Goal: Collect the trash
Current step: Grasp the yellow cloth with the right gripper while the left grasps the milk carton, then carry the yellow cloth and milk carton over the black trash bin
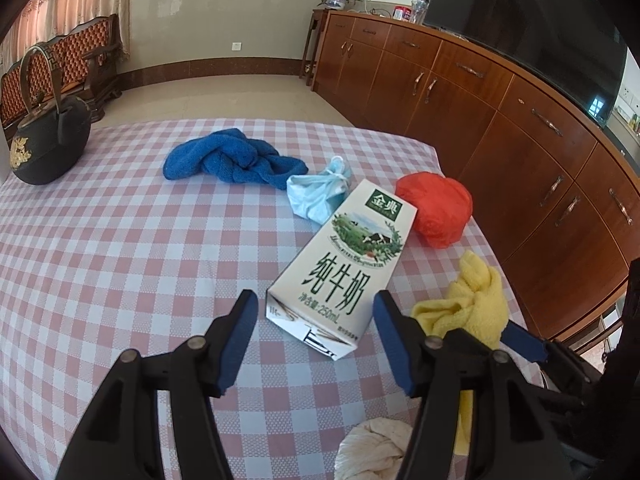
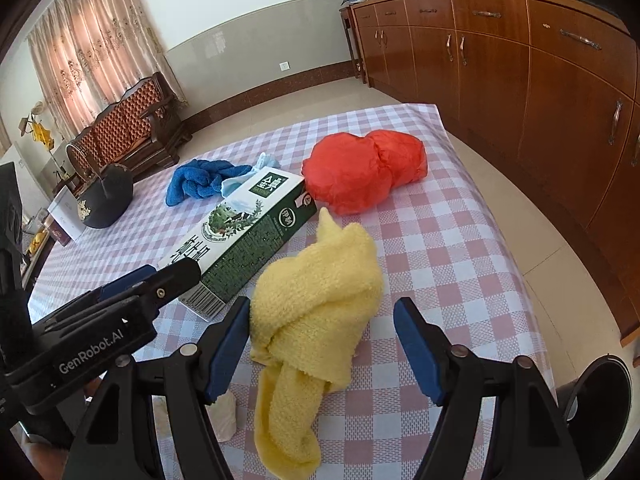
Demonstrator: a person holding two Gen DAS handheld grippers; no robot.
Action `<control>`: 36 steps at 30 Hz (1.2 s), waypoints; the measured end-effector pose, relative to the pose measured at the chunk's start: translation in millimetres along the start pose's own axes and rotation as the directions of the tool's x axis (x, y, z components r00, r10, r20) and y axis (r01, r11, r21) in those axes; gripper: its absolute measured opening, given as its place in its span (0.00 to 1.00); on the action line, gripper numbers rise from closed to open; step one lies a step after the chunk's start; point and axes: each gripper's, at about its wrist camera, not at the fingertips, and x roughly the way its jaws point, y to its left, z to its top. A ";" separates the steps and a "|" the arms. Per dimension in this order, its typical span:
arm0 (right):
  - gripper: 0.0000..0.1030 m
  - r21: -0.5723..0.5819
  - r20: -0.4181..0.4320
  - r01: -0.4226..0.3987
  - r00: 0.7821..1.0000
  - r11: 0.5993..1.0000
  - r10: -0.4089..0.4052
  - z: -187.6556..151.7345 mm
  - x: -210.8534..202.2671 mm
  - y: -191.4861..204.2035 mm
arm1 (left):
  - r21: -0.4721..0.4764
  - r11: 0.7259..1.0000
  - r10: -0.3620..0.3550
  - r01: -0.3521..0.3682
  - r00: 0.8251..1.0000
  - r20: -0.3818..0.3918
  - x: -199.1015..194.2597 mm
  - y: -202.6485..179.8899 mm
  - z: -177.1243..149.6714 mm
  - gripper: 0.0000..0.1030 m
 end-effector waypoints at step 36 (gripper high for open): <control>0.43 -0.034 0.016 -0.022 1.000 0.999 0.023 -8.6 -19.0 -16.3 | -0.020 0.987 0.160 -0.159 0.987 0.026 -38.7 37.3 -65.2 0.60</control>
